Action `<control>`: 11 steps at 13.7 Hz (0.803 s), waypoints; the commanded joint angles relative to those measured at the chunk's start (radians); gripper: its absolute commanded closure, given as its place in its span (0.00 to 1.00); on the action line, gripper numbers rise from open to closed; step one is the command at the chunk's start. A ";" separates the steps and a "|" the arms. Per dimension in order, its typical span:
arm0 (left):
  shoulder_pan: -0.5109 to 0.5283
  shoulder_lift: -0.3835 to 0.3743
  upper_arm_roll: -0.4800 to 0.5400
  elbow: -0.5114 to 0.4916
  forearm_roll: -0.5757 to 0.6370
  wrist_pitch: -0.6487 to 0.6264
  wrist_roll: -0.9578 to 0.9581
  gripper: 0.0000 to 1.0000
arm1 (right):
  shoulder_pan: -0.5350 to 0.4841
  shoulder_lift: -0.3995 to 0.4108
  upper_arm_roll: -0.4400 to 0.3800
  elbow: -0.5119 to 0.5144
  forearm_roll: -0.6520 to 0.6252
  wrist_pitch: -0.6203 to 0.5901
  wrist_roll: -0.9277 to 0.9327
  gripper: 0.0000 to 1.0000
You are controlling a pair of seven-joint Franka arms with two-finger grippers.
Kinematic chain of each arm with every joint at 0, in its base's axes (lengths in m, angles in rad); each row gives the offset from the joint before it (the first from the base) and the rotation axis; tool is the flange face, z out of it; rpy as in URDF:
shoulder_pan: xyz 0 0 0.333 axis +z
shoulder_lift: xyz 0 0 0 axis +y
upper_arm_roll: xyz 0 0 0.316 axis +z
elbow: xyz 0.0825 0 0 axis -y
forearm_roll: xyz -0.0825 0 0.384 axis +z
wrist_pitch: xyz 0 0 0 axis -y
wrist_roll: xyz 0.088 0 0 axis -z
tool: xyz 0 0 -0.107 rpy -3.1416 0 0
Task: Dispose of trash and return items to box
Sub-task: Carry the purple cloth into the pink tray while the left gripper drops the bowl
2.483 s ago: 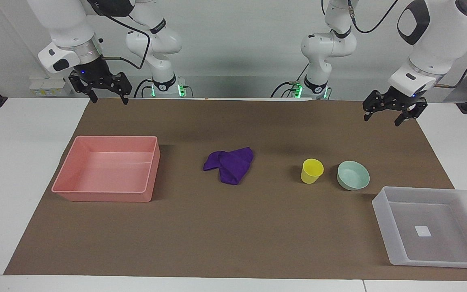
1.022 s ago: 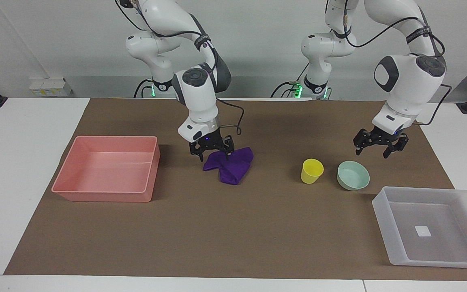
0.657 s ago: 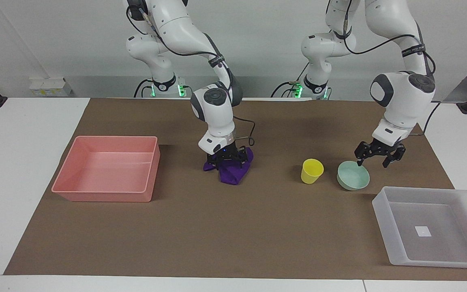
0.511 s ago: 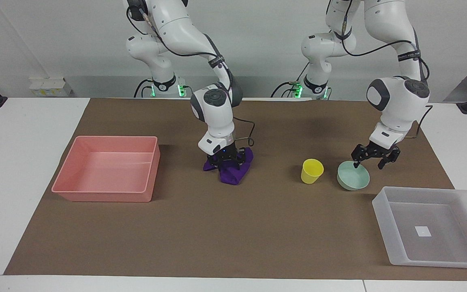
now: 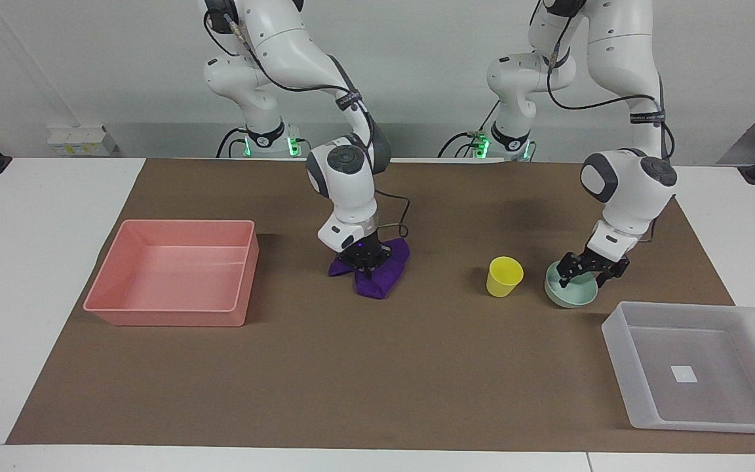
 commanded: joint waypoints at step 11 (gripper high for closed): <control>0.023 -0.017 0.013 0.422 -0.015 -0.415 -0.016 1.00 | -0.063 -0.199 -0.010 0.095 -0.006 -0.405 0.025 1.00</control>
